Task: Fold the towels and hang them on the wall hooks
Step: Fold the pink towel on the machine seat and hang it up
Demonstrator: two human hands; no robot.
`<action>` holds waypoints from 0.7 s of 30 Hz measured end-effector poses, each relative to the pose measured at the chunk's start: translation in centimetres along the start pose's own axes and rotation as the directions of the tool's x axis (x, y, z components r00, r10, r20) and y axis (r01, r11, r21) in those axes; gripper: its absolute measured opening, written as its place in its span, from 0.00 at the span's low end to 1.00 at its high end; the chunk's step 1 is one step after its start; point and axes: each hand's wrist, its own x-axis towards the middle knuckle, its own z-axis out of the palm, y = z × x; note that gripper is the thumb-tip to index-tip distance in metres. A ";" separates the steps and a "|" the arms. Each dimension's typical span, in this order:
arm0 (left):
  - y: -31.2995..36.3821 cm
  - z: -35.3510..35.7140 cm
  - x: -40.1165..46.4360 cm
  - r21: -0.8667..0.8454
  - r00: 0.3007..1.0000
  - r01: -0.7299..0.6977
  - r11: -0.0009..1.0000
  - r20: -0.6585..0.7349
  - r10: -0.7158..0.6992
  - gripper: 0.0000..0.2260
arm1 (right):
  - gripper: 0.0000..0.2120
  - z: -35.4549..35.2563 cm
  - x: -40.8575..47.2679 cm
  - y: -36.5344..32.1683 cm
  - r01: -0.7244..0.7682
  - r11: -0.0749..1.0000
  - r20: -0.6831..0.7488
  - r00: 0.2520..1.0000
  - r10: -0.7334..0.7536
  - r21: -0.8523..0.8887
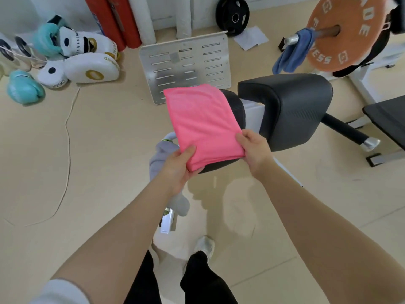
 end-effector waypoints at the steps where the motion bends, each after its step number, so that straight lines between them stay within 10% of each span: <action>1: -0.3 0.1 -0.2 -0.032 1.000 -0.003 0.999 0.013 0.004 0.02 | 0.06 -0.6 -0.4 0.1 -0.036 0.997 0.029 0.999 0.034 0.071; 11: -2.6 0.3 -1.7 -0.008 0.999 -0.042 0.999 0.014 0.042 0.21 | 0.16 -2.8 -1.5 1.3 -0.048 0.996 0.214 0.976 0.030 0.080; 17: -1.4 1.2 -2.2 -0.078 0.999 0.028 0.997 -0.014 -0.029 0.07 | 0.23 -3.9 -1.9 0.5 -0.068 0.981 0.315 0.941 0.124 -0.183; 21: -1.3 2.2 -3.0 0.422 0.927 -0.195 0.885 -0.217 0.307 0.24 | 0.25 -5.0 -2.9 -0.4 -0.007 0.944 0.471 0.865 0.172 -0.331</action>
